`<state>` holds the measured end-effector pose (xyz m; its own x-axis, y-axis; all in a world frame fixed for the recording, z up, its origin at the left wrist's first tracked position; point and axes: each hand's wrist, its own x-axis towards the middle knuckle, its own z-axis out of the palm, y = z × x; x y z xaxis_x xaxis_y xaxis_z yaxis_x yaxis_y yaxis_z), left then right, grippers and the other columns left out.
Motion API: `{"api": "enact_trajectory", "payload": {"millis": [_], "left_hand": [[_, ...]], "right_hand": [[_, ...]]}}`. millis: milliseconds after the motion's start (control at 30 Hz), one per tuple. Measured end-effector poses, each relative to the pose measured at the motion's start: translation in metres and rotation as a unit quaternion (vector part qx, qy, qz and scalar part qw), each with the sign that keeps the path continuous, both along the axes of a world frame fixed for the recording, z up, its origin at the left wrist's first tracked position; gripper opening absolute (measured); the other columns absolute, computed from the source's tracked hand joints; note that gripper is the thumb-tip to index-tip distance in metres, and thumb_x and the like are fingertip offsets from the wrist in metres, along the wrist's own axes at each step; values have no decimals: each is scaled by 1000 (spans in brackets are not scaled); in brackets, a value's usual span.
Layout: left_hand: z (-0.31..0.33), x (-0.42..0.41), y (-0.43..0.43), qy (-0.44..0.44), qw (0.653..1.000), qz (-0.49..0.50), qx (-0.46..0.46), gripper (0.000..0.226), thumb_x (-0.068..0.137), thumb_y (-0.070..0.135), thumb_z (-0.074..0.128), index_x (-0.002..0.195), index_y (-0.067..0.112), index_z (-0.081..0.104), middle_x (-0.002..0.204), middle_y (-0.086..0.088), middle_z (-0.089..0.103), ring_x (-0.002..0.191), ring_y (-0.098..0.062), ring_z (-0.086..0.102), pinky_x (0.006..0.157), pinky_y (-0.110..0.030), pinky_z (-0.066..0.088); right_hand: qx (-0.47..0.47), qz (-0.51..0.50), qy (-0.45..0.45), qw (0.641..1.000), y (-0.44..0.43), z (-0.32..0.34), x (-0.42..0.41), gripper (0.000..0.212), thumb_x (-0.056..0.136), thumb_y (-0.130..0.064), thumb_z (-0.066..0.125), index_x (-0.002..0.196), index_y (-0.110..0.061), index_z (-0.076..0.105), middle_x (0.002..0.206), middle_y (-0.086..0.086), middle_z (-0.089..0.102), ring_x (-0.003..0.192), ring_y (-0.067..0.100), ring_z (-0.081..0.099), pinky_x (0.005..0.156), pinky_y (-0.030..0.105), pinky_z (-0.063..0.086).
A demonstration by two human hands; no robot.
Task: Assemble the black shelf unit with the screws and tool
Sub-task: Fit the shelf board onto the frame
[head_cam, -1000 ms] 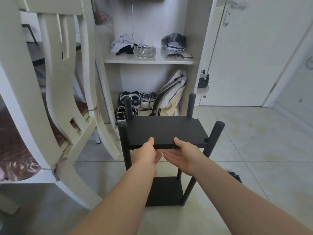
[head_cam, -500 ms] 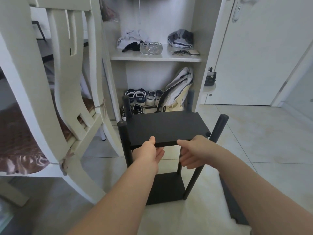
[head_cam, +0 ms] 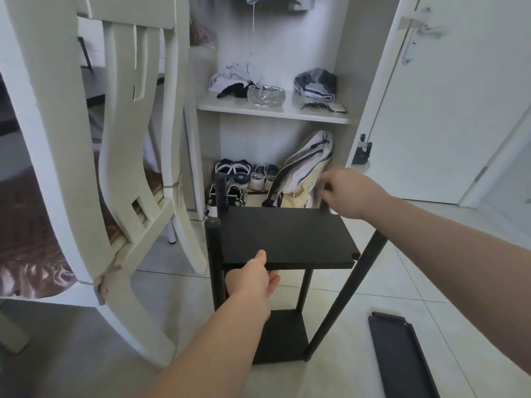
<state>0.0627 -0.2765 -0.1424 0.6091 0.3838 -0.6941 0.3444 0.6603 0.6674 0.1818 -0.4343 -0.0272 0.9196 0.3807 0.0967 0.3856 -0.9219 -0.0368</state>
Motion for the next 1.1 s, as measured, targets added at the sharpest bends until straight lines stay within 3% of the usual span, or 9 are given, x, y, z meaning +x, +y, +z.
{"api": "enact_trajectory", "payload": {"millis": [100,200,367,533,667,767,933,1100], "left_hand": [[0,1,0,-4,1000,-3,-3,22,90,19,75,92,11,55,88,-13,70,76,-22,73,82,-40,62],[-2,3,1,-10,1000,-3,-4,21,90,20,75,94,11,57,91,-13,70,77,-21,73,79,-38,63],[-8,4,3,-17,1000,-5,0,21,90,20,74,100,12,58,94,-13,71,79,-22,73,77,-37,63],[-9,7,7,-19,1000,-7,-4,21,89,18,75,99,11,59,92,-13,71,77,-22,74,75,-37,63],[-7,8,7,-24,1000,-16,-9,20,89,17,75,97,10,58,90,-13,71,78,-24,74,85,-43,61],[-6,7,6,-26,999,-22,-12,20,89,16,75,97,10,57,91,-14,71,77,-24,74,84,-43,61],[-9,8,4,-29,999,-38,-10,21,89,17,75,101,9,59,90,-13,72,77,-24,74,81,-42,62],[-7,13,10,-33,998,-60,-15,20,90,15,74,98,8,58,92,-15,72,80,-25,74,76,-40,63]], "right_hand": [[-47,-22,8,999,-5,-7,32,47,100,-20,50,147,-23,47,150,8,44,133,34,46,107,47,43],[-8,-40,31,999,-9,-13,57,57,101,-19,54,155,-20,36,158,10,33,135,36,44,111,47,39],[107,-76,35,991,-14,-18,73,40,102,-17,56,142,-14,56,142,15,57,128,36,52,106,41,42],[110,-89,31,989,-23,-16,71,30,100,-14,58,128,-10,66,129,17,64,117,36,58,100,42,48],[105,-100,33,989,-34,-14,63,25,98,-11,57,119,-5,68,118,20,68,107,38,60,92,41,49],[97,-112,41,988,-39,-13,57,25,100,-13,57,122,-5,67,122,17,65,108,35,58,85,33,44],[104,-121,42,986,-44,-15,44,37,102,-15,54,138,-10,59,134,16,60,120,35,55,89,29,39],[124,-137,64,981,-47,-19,21,51,101,-19,55,150,-13,43,143,15,55,129,36,51,103,40,40]]}}
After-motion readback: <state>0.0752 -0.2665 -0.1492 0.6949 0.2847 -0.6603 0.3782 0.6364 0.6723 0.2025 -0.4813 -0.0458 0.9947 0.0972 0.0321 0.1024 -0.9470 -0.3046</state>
